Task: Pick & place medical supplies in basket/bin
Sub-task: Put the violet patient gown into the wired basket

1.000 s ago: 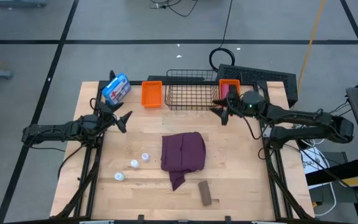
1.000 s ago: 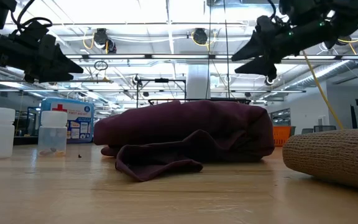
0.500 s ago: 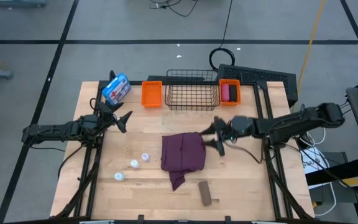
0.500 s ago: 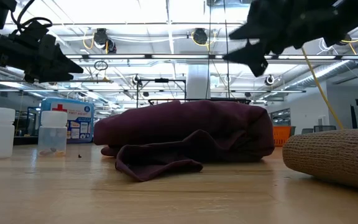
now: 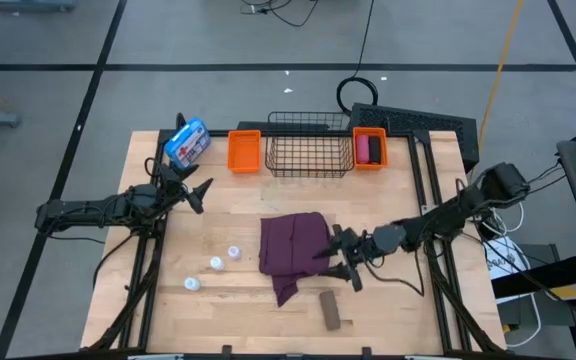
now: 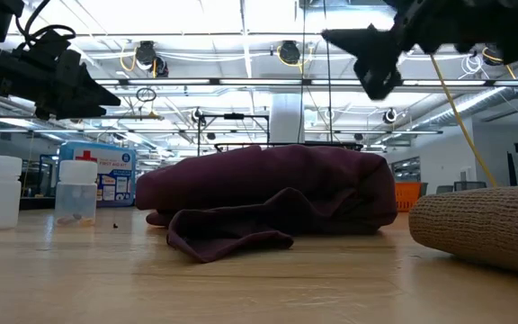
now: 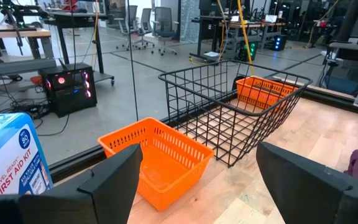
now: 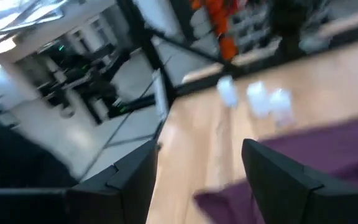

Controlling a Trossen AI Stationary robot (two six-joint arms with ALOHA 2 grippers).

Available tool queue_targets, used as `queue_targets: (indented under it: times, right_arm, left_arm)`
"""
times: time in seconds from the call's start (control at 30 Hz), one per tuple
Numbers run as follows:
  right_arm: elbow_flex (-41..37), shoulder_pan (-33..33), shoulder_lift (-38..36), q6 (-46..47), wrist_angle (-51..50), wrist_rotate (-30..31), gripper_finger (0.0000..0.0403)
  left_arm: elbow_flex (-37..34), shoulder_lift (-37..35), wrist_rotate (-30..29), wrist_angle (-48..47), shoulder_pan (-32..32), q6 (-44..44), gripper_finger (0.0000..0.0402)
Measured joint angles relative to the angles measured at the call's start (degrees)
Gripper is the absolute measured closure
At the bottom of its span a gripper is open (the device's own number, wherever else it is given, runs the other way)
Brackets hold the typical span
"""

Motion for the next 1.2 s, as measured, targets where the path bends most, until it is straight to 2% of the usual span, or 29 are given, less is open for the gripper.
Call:
queue_targets:
  times: [0.07,0.13,0.23,0.3,0.37,0.47,0.57,0.67,0.77,0.87,1.0,1.2]
  right_arm:
    - [3.4,3.0,-0.4,-4.8,-2.1,4.8,0.0182]
    - [8.3,6.3,-1.2,-9.4,-8.8,10.1,0.0182]
    - [18.4,9.7,-1.2,-12.5,-29.4,20.1,0.0183]
    - [24.7,10.1,-0.4,-8.3,-45.9,25.0,0.0183]
    - [28.9,8.9,0.9,0.0,-58.8,26.5,0.0181]
    - [29.0,5.8,1.2,14.3,-68.2,22.0,0.0166]
    - [25.8,1.4,1.1,27.9,-68.6,12.0,0.0137]
    - [22.5,-2.1,1.3,32.2,-67.7,6.1,0.0113]
    - [20.4,-4.4,1.1,31.2,-64.1,1.7,0.0104]
    - [18.7,-5.9,1.2,34.6,-63.8,1.1,0.0105]
    - [14.4,-7.3,1.1,45.5,-61.3,4.0,0.0104]
    - [2.4,-7.3,1.1,57.8,-40.8,7.8,0.0105]
  left_arm:
    - [0.0,0.0,0.0,0.0,0.0,0.0,0.0078]
    - [0.0,0.0,0.0,0.0,0.0,0.0,0.0078]
    - [0.0,0.0,0.0,0.0,0.0,0.0,0.0078]
    - [0.0,0.0,0.0,0.0,0.0,0.0,0.0078]
    - [0.0,0.0,0.0,0.0,0.0,0.0,0.0078]
    - [0.0,0.0,0.0,0.0,0.0,0.0,0.0078]
    - [0.0,0.0,0.0,0.0,0.0,0.0,0.0078]
    - [0.0,0.0,0.0,0.0,0.0,0.0,0.0078]
    - [0.0,0.0,0.0,0.0,0.0,0.0,0.0078]
    - [0.0,0.0,0.0,0.0,0.0,0.0,0.0078]
    - [0.0,0.0,0.0,0.0,0.0,0.0,0.0078]
    - [0.0,0.0,0.0,0.0,0.0,0.0,0.0078]
